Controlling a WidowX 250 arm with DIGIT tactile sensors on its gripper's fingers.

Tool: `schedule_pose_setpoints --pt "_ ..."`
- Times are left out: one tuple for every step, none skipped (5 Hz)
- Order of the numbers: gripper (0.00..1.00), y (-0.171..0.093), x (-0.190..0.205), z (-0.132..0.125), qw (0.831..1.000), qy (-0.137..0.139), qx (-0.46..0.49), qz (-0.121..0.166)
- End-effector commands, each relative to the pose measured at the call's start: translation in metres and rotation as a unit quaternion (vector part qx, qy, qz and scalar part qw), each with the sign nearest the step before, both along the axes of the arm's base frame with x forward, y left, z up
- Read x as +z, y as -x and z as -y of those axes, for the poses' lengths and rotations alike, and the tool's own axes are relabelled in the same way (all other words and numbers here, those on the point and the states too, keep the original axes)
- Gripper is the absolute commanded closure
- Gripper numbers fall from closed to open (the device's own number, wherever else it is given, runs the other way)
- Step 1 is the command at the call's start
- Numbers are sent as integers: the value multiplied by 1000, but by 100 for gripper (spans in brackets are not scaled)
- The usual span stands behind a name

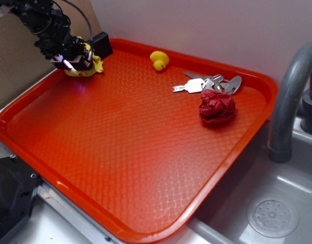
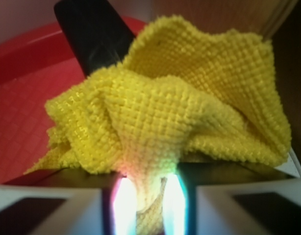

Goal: Grab the yellow cloth.

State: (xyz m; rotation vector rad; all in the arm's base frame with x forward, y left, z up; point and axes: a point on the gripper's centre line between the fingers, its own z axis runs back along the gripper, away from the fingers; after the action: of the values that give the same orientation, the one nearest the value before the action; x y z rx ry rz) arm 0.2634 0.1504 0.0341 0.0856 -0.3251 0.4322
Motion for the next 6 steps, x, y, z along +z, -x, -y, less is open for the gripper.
schedule_pose_setpoints --pt "100 -1 6 3 1000 -13 -8 16" --pt "100 0 4 5 1000 -13 -10 13" --pt "100 11 8 10 999 11 -29 -11" --pt "100 40 29 28 996 31 -70 -44" --pt "100 59 53 35 995 26 -79 -48" --pt "100 59 63 26 997 31 -63 -38"
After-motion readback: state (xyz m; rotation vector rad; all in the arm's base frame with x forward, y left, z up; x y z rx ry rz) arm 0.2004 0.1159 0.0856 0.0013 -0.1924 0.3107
